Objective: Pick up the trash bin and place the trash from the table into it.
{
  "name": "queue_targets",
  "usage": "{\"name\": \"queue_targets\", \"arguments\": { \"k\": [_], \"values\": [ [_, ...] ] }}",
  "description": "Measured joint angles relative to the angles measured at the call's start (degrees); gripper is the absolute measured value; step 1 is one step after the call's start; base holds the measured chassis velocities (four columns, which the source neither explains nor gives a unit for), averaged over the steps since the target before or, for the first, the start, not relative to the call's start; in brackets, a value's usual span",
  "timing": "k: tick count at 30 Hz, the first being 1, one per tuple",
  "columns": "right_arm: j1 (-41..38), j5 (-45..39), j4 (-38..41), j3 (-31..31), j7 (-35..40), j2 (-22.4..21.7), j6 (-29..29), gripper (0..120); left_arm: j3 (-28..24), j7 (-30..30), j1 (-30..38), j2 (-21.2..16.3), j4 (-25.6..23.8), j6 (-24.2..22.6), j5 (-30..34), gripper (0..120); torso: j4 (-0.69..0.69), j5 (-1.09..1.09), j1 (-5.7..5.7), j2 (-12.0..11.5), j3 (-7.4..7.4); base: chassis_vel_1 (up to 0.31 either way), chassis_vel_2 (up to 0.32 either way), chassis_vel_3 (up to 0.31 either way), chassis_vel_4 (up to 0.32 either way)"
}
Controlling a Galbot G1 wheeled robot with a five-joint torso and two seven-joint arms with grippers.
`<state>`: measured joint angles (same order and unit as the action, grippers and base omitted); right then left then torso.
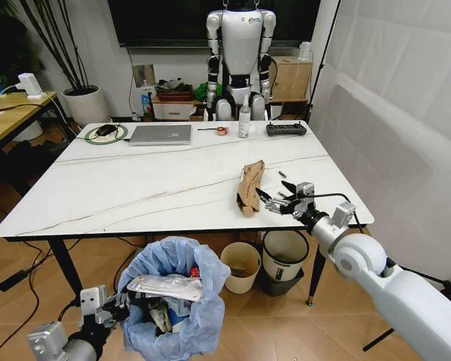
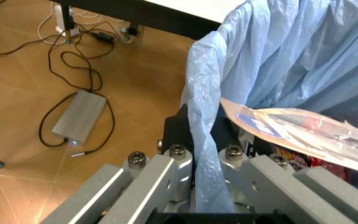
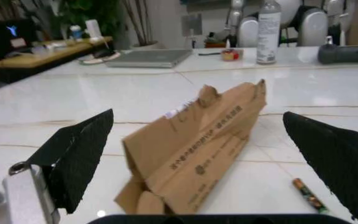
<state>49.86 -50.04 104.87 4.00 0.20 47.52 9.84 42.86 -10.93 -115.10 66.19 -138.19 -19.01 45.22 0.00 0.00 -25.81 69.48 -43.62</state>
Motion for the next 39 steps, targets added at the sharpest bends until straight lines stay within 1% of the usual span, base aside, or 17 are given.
{"name": "queue_targets", "arguments": {
  "k": [4,6,9,15,22,30,33,34,36,38,39],
  "values": [
    [-2.32,3.17,-2.14,-0.19,0.44,1.01,2.82,100,0.01,0.05,0.12,0.05,0.01,0.03,-0.09,0,0.00,0.00,0.00,0.00,0.00,0.000,0.000,0.000,0.000],
    [-4.08,4.89,-4.19,-0.28,0.43,1.75,5.52,100,0.02,0.09,0.20,0.10,0.10,0.05,-0.13,0,0.01,0.00,0.00,0.00,0.00,0.000,0.000,0.000,0.000],
    [-6.30,7.17,-7.47,-0.73,0.10,2.44,8.04,100,0.09,0.12,0.35,0.25,0.28,0.06,-0.14,0,0.00,0.00,0.00,0.00,0.00,0.000,0.000,0.000,0.000],
    [-9.08,8.34,-11.66,-1.76,-1.40,2.98,10.88,100,0.12,0.13,0.75,0.64,0.45,0.07,-0.15,0,0.00,0.00,0.00,0.00,0.00,0.000,0.000,0.000,0.000],
    [-10.89,10.29,-16.87,-3.09,-4.72,3.45,11.70,99,0.24,0.13,1.07,0.78,0.59,0.07,-0.12,0,0.00,0.00,0.00,0.00,0.00,0.000,0.000,0.000,0.000],
    [-11.58,10.76,-18.88,-3.91,-6.17,3.83,11.75,97,0.34,0.12,1.31,0.73,0.62,0.07,0.03,0,0.00,0.00,0.00,0.01,0.00,0.000,0.000,0.000,0.000],
    [-12.07,11.16,-20.15,-4.49,-6.79,4.20,11.73,88,0.49,0.08,1.29,0.61,0.63,0.06,0.14,0,0.00,0.00,0.00,0.01,0.00,0.000,0.000,0.000,0.000],
    [-12.16,11.38,-20.63,-4.62,-7.11,4.30,11.72,83,0.51,0.07,1.27,0.59,0.64,0.06,0.16,0,0.00,0.00,0.00,0.01,0.00,0.000,0.000,0.000,0.000],
    [-12.20,11.42,-20.82,-4.66,-7.20,4.35,11.72,81,0.51,0.07,1.26,0.58,0.65,0.06,0.17,0,0.00,0.00,0.00,0.01,0.00,0.000,0.000,0.000,0.000],
    [-12.25,11.49,-21.57,-4.70,-7.49,4.41,11.76,70,0.51,0.05,1.26,0.49,0.69,0.06,0.22,0,0.00,0.00,0.00,0.01,0.00,0.000,0.000,0.000,0.000],
    [-12.25,11.52,-21.75,-4.71,-7.61,4.38,11.77,66,0.51,0.05,1.29,0.45,0.71,0.06,0.25,0,0.00,0.00,0.00,0.01,0.00,0.000,0.000,0.000,0.000]
  ]
}}
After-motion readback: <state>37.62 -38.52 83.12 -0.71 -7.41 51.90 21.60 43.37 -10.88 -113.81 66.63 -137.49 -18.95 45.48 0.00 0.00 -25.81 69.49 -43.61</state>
